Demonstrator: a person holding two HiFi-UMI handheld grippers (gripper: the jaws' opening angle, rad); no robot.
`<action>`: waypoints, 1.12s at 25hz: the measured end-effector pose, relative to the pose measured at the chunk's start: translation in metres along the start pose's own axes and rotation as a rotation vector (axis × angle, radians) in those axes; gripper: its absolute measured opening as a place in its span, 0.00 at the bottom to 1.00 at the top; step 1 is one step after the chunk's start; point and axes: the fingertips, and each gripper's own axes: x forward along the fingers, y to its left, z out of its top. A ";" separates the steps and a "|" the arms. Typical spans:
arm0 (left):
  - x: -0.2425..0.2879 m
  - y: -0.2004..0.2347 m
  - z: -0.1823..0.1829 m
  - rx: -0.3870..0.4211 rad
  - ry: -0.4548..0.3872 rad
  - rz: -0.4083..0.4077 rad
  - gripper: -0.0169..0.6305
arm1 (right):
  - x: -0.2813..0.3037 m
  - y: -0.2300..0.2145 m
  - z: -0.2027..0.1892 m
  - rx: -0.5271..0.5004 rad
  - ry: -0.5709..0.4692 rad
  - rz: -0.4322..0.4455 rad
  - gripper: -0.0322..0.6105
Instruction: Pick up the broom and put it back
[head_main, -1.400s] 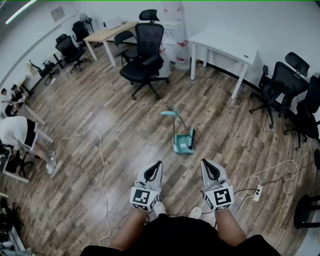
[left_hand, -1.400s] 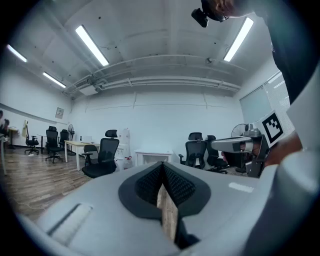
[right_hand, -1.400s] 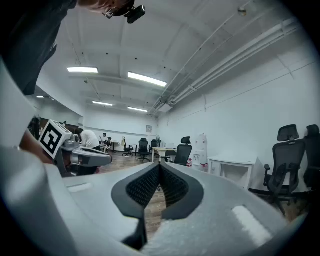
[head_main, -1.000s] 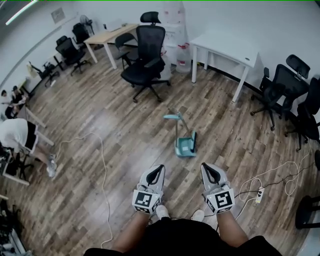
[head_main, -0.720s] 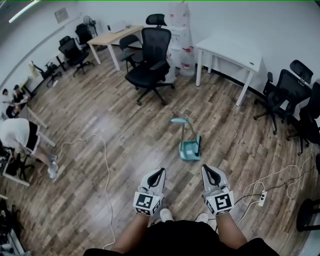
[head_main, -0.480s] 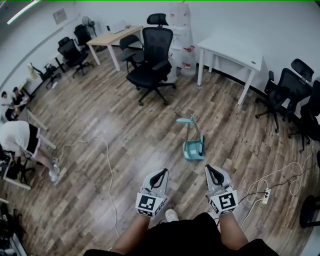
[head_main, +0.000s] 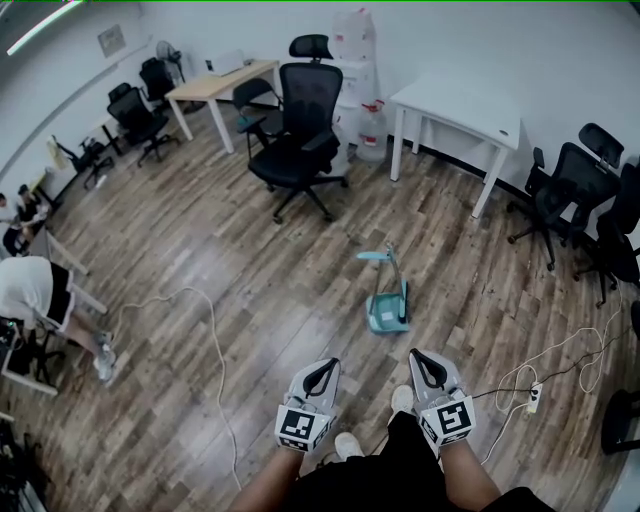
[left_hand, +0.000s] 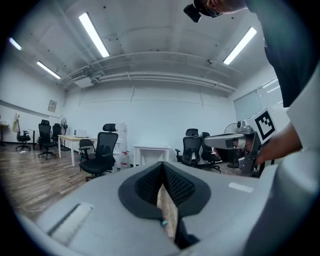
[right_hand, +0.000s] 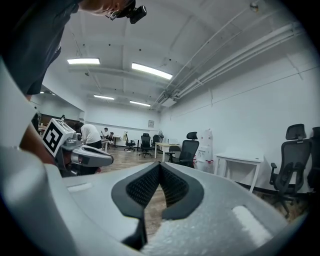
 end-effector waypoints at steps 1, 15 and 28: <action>0.003 0.002 -0.002 -0.006 0.005 -0.001 0.05 | 0.003 -0.001 -0.001 0.001 0.004 0.004 0.05; 0.101 0.041 0.015 0.003 0.038 0.018 0.05 | 0.086 -0.081 0.001 -0.002 -0.001 0.065 0.05; 0.203 0.057 0.037 0.009 0.058 0.074 0.05 | 0.145 -0.168 -0.001 0.002 -0.014 0.151 0.05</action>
